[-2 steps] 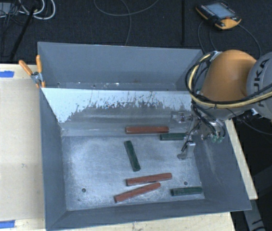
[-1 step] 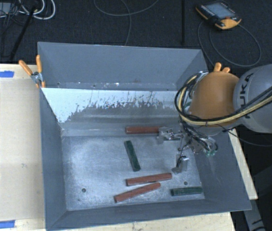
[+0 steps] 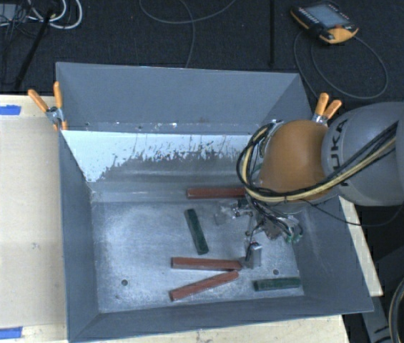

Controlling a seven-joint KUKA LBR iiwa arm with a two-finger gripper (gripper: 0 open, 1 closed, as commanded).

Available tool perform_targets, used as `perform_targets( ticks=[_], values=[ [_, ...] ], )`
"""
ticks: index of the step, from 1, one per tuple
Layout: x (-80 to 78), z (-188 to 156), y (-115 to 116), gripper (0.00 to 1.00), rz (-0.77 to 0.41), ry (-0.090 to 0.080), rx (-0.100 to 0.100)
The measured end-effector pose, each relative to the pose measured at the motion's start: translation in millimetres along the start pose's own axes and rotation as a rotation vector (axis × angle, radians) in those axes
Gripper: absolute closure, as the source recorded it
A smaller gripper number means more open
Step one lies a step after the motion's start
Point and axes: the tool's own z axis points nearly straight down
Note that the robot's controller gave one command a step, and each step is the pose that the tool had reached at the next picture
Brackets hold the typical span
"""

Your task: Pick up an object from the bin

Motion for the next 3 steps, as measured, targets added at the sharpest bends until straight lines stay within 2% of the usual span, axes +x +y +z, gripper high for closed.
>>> perform_targets(
  ticks=[1, 2, 3],
  values=[
    [53.7, 2.6, 2.5, 0.00, -0.039, -0.008, -0.003],
    [64.8, 3.6, 15.4, 0.00, -0.048, -0.004, 0.004],
    [62.0, -23.5, 41.3, 0.00, -0.008, -0.002, -0.002]
  ],
)
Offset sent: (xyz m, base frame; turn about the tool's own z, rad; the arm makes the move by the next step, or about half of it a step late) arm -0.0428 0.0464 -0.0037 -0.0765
